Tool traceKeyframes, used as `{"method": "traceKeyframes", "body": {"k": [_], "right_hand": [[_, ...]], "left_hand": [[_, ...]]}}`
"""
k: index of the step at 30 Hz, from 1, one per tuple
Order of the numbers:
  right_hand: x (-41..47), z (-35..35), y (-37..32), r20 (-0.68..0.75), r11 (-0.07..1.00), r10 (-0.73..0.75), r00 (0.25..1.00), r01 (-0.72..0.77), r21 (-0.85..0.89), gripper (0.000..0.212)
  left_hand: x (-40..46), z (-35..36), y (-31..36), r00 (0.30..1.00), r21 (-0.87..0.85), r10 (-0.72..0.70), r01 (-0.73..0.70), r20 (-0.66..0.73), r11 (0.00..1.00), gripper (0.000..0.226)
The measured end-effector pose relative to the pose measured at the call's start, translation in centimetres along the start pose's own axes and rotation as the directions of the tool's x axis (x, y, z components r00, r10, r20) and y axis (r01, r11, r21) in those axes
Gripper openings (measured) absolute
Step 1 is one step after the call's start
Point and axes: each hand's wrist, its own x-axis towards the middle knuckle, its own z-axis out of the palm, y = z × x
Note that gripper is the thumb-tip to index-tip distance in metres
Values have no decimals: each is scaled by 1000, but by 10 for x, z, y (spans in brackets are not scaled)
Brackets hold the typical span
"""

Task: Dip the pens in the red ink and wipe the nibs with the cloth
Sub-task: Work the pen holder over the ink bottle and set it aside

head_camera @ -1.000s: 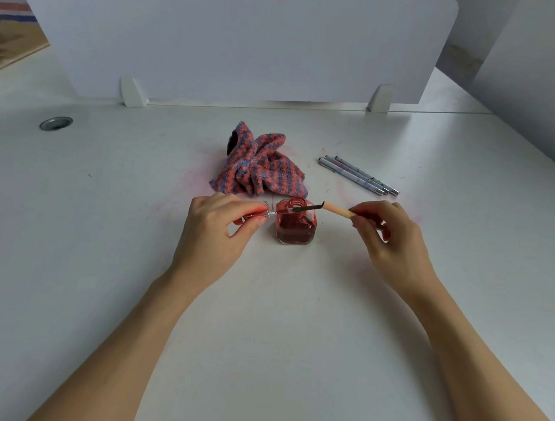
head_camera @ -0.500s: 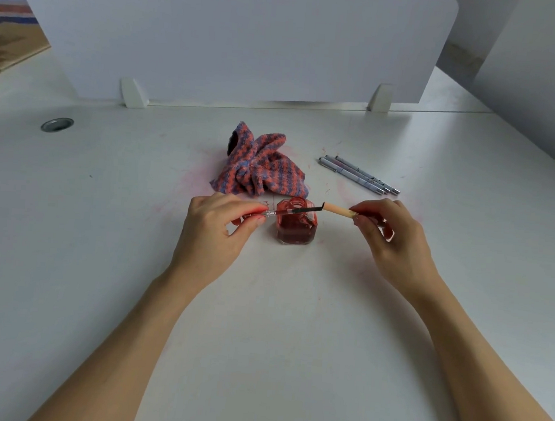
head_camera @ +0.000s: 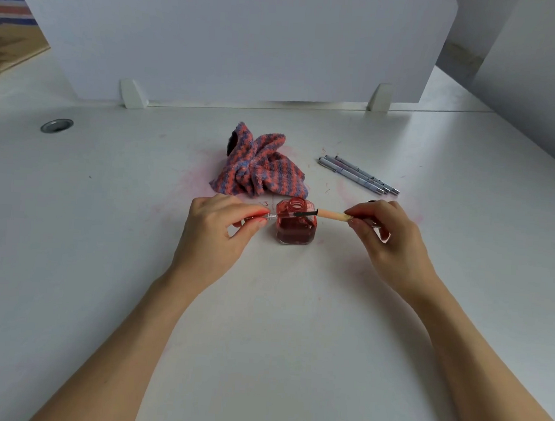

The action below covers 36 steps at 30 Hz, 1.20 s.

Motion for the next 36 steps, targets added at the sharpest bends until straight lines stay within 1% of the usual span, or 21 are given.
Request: {"method": "traceKeyframes", "body": {"k": [5,8,10,12,14,17,18,20,22,25,27,29,31,32,34,36], "right_hand": [[-2,8,-5,63,997,-76,995,76,4,12],[-4,15,-13,96,995,-98,991,95,38,12],[-6,16,-19,132,994,-42,990,28,109,10],[-8,17,-22,171,985,12,985,-42,170,12],[-9,19,-24,158,984,28,987,-55,167,14],[-8,21,-22,118,983,48,992,-68,170,15],[-8,20,-22,113,982,56,992,-75,175,15],[-8,19,-21,108,981,54,993,-73,180,15],[-9,19,-21,111,984,44,993,-62,166,16],[-9,20,-19,114,989,37,993,-53,141,16],[-9,19,-19,110,988,42,993,-57,141,16],[-9,19,-19,105,988,41,994,-56,143,16],[-9,20,-18,106,989,31,994,-46,143,15],[-9,20,-18,111,990,25,994,-40,136,15],[-9,21,-18,120,992,16,993,-31,122,17],[-9,21,-17,118,991,19,993,-34,127,19]], "left_hand": [[-1,6,6,996,20,76,-77,48,997,25],[-2,9,12,992,-5,111,-110,57,994,23],[-2,8,14,995,-20,99,-99,32,995,19],[-2,8,16,995,-25,93,-93,18,995,14],[-3,8,22,994,-47,101,-99,32,994,12],[-3,8,29,996,-82,90,-89,7,993,21],[-3,7,28,998,-70,64,-65,-16,995,23],[-1,5,23,999,14,24,-24,-45,1000,25],[0,4,15,999,79,41,-39,-23,996,25],[-1,3,16,999,9,38,-38,15,999,21],[-2,4,20,999,-29,19,-19,26,999,29],[-1,5,20,999,1,14,-15,52,1000,33],[-1,6,14,995,68,64,-69,76,995,30],[-2,7,12,993,73,82,-88,89,993,28],[-4,6,15,993,37,63,-67,95,997,24],[-3,4,19,997,-1,13,-13,75,1000,31]]}}
